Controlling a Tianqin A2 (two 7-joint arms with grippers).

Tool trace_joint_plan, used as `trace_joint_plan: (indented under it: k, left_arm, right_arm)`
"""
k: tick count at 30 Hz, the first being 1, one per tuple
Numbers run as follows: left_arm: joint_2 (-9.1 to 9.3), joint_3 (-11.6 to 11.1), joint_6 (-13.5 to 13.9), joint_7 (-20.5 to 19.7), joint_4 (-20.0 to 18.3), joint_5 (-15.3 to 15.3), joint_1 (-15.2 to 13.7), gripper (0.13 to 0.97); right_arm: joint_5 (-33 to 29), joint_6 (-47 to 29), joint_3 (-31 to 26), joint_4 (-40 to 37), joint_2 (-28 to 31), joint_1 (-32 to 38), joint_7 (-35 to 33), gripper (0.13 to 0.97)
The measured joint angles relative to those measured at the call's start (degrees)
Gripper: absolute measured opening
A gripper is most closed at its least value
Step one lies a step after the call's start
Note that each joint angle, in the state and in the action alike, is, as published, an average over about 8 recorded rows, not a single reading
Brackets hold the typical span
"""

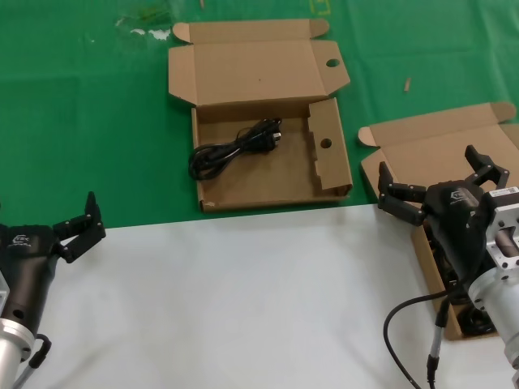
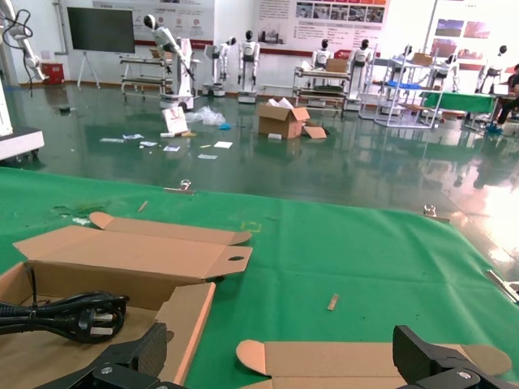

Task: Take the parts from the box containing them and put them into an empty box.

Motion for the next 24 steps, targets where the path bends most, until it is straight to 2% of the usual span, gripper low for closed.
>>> trace_joint_plan:
  k: [24]
  left_arm:
    - [0.00,0.0,0.0,0.0,0.0,0.0,0.0,0.966]
  right_arm:
    - [0.0,0.0,0.0,0.0,0.0,0.0,0.0,0.966]
